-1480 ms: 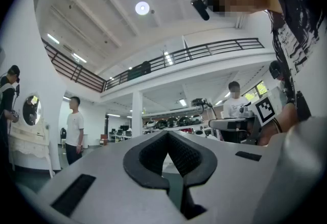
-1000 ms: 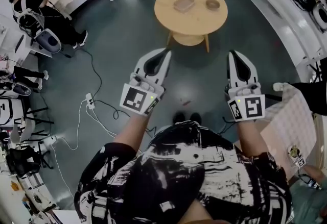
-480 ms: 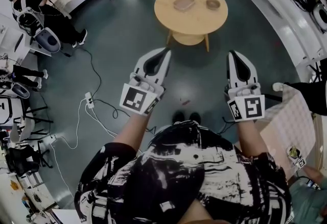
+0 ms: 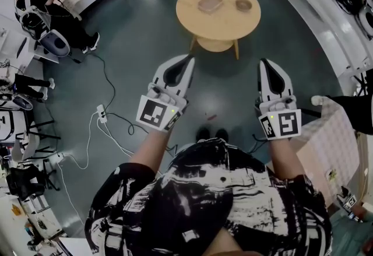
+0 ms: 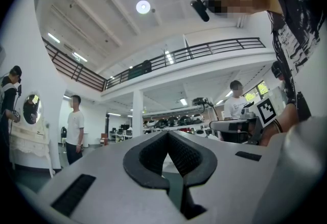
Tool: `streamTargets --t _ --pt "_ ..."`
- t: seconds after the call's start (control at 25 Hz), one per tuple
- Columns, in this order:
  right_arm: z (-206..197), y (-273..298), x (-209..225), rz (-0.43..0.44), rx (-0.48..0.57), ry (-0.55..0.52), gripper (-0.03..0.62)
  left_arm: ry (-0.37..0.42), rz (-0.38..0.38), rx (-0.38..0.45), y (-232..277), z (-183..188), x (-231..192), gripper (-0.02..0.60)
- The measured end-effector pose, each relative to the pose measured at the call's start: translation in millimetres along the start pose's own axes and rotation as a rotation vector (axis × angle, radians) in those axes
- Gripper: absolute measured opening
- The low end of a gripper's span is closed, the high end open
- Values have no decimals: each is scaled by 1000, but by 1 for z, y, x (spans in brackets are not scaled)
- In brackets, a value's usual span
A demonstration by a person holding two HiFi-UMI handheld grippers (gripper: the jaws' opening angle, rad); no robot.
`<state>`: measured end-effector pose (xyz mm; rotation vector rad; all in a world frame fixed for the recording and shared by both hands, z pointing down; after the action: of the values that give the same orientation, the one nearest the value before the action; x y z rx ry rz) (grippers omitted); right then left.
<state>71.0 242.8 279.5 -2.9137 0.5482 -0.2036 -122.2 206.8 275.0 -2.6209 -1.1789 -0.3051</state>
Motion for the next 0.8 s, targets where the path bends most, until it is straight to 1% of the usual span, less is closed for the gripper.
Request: streamTargets --t 0.2,0.64,0.8 --pt "-1 0 10 8 -7 -6 0 3 12 -9 13 -3 0 0" --pt "-8 -2 51 26 -24 4 0 27 37 -27 42 -6 12 -2" --pt "-13 9 56 31 -28 -1 0 32 46 -32 46 -13 2 -2"
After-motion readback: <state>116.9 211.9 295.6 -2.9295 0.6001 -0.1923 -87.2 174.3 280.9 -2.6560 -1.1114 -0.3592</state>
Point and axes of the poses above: the fingertips, and each gripper's own axes: y forward along the fingers, x to its right, z out of its top, the point moved 2 cm from there along -y, backward along the fingers, and after that the axes turned 10 degrees about y, right-handed, at the moved point
